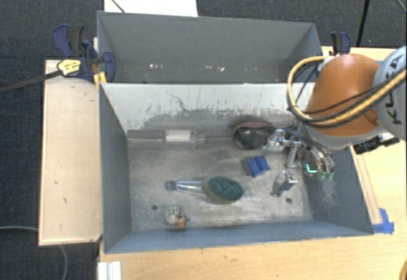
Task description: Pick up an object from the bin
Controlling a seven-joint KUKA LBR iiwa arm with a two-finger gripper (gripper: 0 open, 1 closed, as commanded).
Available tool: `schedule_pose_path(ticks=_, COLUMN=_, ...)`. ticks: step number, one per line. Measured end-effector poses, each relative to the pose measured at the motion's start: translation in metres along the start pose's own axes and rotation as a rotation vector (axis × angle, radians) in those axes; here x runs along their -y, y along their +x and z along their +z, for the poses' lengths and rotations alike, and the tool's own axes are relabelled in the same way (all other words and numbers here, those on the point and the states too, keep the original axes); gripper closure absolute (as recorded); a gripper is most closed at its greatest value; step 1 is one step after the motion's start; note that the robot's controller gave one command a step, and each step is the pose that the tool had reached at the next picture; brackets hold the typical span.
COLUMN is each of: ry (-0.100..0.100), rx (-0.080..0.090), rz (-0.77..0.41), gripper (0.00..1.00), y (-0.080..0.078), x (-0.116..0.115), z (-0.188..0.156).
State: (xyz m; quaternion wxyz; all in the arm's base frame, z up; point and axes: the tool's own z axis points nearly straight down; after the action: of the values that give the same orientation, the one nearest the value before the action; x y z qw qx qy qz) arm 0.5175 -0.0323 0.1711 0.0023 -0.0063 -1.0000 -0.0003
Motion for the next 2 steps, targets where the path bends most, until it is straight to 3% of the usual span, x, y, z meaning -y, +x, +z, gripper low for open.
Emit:
schedule_pose_path(ticks=1, ry=0.000, rx=0.012, rz=-0.119, gripper=0.00, y=-0.0403, x=-0.0424, z=0.0997)
schedule_pose_path(ticks=2, ry=0.001, rx=0.017, rz=-0.119, gripper=1.00, y=-0.0417, x=-0.0417, z=0.0954)
